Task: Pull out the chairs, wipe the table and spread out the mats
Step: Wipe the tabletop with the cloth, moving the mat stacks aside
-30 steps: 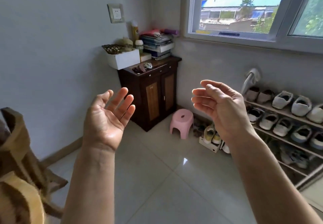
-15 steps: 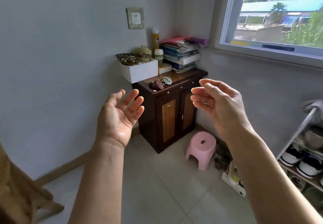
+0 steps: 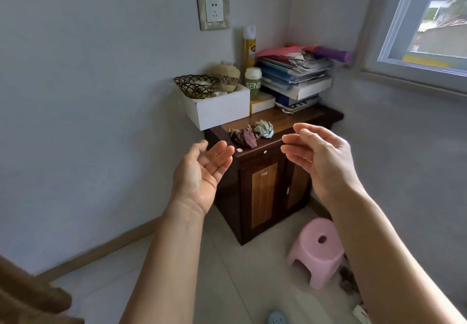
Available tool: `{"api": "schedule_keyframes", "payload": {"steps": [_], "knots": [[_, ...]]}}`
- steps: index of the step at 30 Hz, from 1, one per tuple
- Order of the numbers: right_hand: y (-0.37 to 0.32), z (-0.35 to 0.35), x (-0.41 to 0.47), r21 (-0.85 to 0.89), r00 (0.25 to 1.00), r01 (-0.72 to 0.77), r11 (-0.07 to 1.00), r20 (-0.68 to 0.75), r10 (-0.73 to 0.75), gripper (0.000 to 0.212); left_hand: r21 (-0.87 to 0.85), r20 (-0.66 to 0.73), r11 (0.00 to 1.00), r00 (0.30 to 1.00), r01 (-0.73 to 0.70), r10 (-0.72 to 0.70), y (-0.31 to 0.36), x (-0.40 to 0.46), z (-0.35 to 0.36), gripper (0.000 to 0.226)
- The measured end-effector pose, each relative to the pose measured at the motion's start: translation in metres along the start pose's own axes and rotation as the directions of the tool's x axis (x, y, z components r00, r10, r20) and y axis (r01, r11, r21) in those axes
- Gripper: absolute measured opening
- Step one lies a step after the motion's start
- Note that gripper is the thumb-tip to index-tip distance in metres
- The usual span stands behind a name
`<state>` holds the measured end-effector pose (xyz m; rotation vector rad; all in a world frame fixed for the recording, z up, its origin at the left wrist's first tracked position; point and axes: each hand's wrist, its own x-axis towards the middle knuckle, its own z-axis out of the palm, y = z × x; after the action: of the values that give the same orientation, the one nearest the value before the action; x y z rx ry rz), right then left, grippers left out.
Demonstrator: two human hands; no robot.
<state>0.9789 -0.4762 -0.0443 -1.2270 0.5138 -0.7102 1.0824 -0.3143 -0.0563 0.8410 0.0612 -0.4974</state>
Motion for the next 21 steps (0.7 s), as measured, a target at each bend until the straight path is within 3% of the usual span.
{"api": "schedule_keyframes", "payload": {"steps": [8,15,18,21], "knots": [[0.033,0.009,0.189,-0.086,0.994,-0.095,0.992,0.053,0.1,0.017,0.101,-0.151,0.991,0.986,0.082,-0.066,-0.047,0.172,0.061,0.008],[0.091,0.022,0.319,-0.22,0.973,-0.219,0.951,0.016,0.228,0.014,0.184,-0.193,0.949,0.956,0.256,-0.22,-0.091,0.303,0.092,0.022],[0.123,0.027,0.359,-0.338,0.966,-0.238,0.91,0.016,0.259,0.014,0.238,-0.242,0.926,0.941,0.294,-0.237,-0.107,0.345,0.097,0.019],[0.155,0.026,0.394,-0.546,0.973,-0.166,0.821,0.047,0.228,0.019,0.267,-0.311,0.901,0.915,0.343,-0.256,-0.119,0.377,0.096,0.012]]}}
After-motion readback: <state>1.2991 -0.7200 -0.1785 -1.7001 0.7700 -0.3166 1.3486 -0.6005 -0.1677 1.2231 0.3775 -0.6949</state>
